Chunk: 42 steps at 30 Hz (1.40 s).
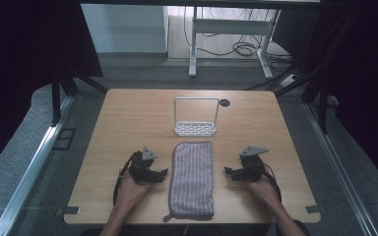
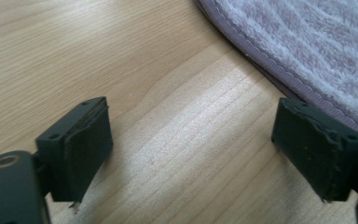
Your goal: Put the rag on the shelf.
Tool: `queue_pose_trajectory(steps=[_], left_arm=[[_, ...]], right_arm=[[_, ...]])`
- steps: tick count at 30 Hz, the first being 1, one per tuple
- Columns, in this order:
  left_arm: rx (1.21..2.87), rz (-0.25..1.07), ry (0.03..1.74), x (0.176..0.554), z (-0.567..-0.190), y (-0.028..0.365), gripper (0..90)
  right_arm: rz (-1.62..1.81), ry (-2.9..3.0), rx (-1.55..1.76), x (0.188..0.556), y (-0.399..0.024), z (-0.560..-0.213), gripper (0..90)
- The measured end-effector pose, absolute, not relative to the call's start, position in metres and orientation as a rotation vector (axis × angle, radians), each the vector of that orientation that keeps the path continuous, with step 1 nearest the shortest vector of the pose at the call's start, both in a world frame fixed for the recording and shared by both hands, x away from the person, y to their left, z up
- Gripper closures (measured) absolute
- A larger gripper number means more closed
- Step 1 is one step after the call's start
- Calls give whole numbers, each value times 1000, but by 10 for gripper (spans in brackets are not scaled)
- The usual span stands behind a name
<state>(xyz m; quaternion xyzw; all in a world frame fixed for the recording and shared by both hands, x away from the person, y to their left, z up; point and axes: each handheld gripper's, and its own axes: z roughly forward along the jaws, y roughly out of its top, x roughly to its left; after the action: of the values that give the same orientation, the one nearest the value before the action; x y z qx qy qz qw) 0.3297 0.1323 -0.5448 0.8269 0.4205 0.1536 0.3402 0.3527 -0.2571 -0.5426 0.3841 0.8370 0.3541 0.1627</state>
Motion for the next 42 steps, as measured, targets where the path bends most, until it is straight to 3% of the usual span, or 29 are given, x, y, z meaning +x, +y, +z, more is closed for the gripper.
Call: queue_pose_trajectory(steps=[28, 42], left_arm=[[2160, 395, 1086, 330, -545, 133, 120], [2163, 351, 1041, 335, -532, 133, 149]], right_arm=[[977, 2410, 1109, 354, -254, -541, 83], [1007, 2444, 1132, 356, -248, -523, 127]])
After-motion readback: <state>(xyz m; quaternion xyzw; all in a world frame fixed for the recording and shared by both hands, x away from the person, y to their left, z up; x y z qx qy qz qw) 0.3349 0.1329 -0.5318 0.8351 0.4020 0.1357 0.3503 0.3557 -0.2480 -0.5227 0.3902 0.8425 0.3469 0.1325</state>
